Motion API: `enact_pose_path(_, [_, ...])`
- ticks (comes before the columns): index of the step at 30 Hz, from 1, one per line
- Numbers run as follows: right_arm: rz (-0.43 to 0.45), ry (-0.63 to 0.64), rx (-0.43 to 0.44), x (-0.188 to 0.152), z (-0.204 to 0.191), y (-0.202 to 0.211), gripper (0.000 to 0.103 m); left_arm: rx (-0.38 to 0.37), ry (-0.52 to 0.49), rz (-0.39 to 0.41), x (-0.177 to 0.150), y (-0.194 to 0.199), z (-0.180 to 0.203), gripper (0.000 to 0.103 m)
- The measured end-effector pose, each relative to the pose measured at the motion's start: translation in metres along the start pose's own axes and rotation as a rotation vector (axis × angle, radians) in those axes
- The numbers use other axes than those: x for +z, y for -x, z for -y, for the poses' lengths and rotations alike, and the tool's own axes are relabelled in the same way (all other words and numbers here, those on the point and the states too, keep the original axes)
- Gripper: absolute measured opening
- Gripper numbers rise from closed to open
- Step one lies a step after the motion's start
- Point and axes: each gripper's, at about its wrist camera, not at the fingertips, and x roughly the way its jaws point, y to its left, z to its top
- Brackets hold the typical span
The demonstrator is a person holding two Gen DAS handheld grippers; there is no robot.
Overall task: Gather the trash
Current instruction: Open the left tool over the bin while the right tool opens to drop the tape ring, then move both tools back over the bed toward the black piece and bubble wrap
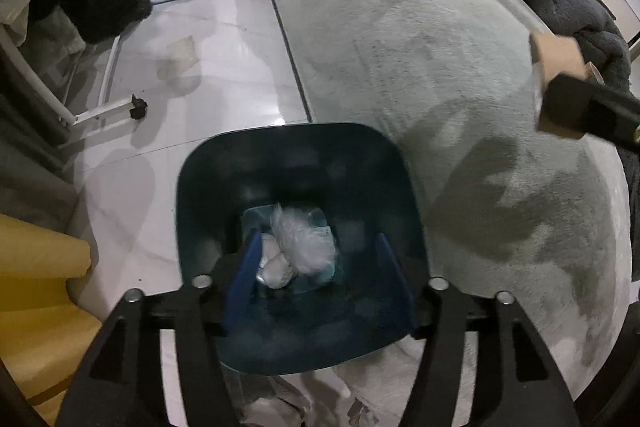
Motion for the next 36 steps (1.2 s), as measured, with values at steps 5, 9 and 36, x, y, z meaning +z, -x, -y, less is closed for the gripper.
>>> enact_pose_path(5, [-0.057,0.009,-0.006,-0.005,-0.004,-0.028,0.006,-0.002,0.022,0.03,0.001,0.014,-0.014,0.08])
enact_pose_path(9, [-0.099,0.008,-0.013,-0.009,-0.004,-0.047,0.006,0.0,0.039,0.066,0.003,0.027,-0.024,0.085])
enact_pose_path(36, [-0.227,-0.007,-0.044,-0.022,-0.009,-0.09,0.065,-0.062,0.036,0.492,0.014,0.137,-0.039,0.093])
